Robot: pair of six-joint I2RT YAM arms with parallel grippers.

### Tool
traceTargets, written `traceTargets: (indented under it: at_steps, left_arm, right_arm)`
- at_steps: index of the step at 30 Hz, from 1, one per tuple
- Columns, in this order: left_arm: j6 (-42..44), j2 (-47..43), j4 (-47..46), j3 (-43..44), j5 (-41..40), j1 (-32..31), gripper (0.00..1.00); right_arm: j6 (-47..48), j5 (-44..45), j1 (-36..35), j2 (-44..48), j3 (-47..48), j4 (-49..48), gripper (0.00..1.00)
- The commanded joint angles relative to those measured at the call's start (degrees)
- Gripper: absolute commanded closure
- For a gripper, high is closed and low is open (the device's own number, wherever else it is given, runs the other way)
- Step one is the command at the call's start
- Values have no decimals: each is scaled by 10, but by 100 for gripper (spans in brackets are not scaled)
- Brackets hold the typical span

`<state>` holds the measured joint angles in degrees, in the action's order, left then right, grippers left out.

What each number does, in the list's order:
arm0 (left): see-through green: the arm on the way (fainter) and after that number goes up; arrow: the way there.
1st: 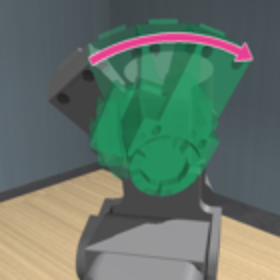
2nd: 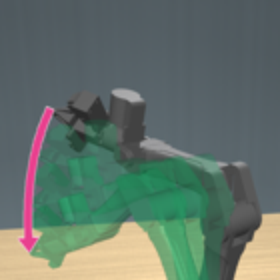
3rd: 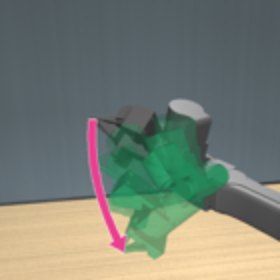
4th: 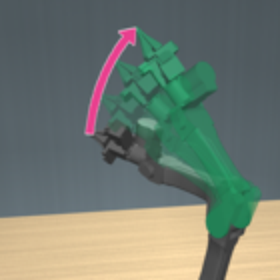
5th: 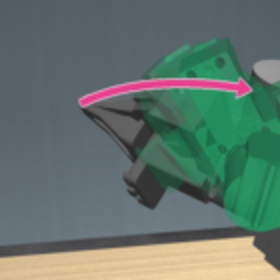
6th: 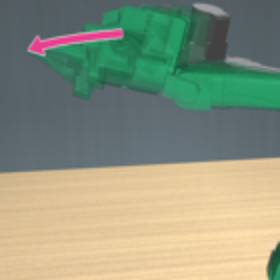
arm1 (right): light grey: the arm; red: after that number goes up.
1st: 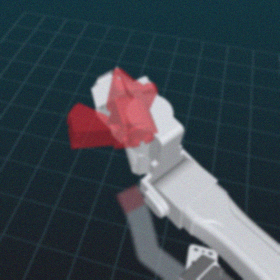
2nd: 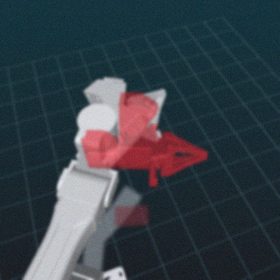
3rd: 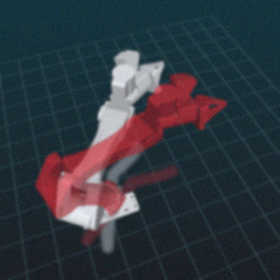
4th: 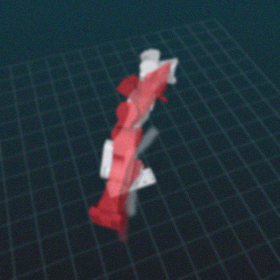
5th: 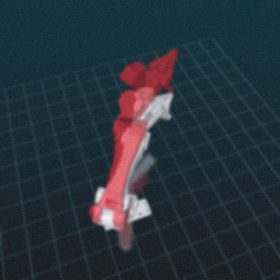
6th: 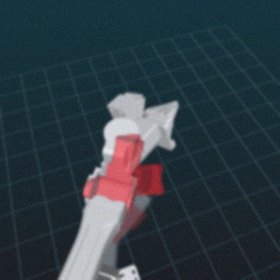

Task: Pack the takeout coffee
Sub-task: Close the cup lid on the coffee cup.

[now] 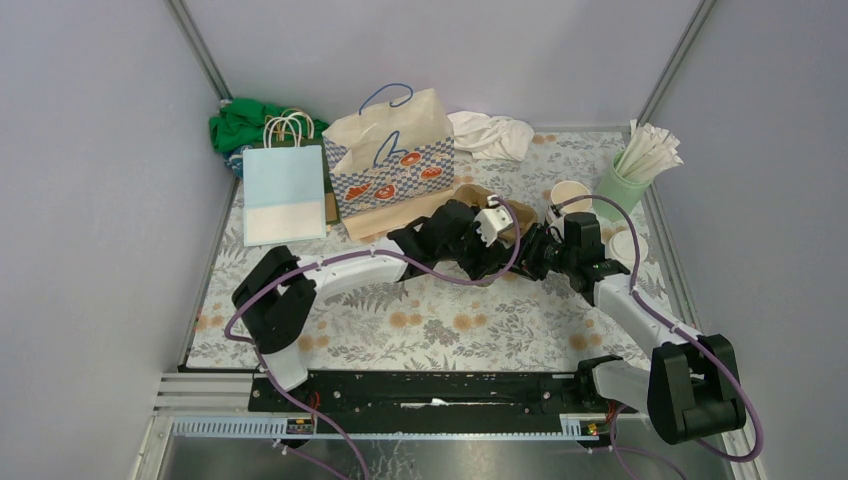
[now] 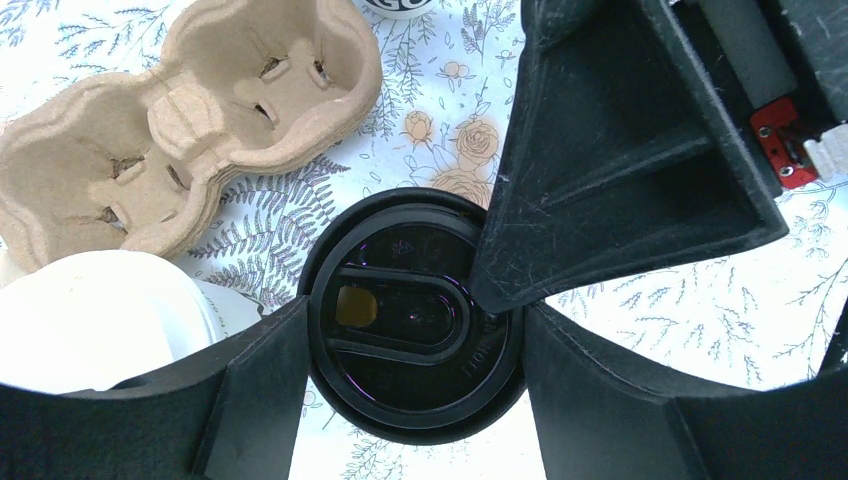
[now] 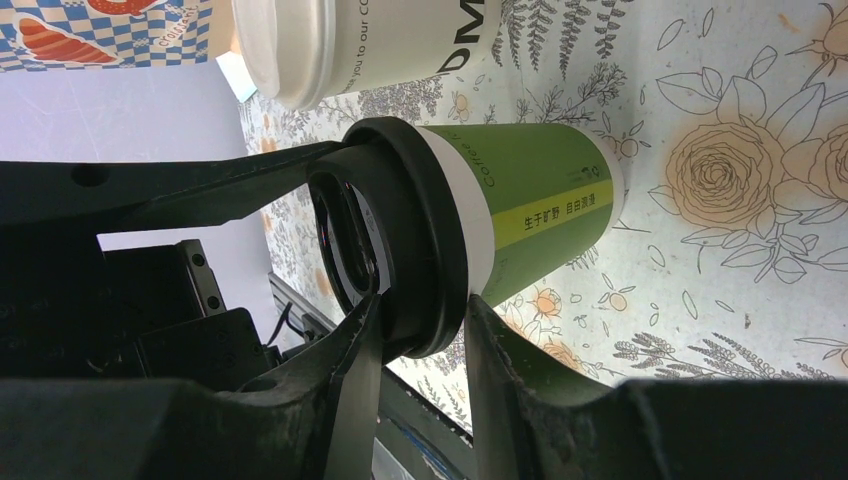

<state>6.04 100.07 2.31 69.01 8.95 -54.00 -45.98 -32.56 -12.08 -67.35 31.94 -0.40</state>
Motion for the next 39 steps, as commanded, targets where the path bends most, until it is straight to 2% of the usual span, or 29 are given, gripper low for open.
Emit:
traceTargets:
  at_steps: [1,15,32,36,39]
  left_arm:
    - [3,50,62,-44,2,-11,37]
    - [-3,57,72,-49,-16,-12,38]
    - [-14,72,108,-33,-31,-15,39]
    - [-17,74,113,-27,-32,-15,39]
    - [-19,69,118,-17,-29,-14,39]
  right_arm:
    - [19,16,-13,-39,-44,50,70]
    - [51,47,-14,-12,-14,106,57]
    - [19,3,-14,-60,-93,-42,60]
    - [17,1,-14,-52,-89,-36,60]
    - [34,23,-14,-19,-60,23,55]
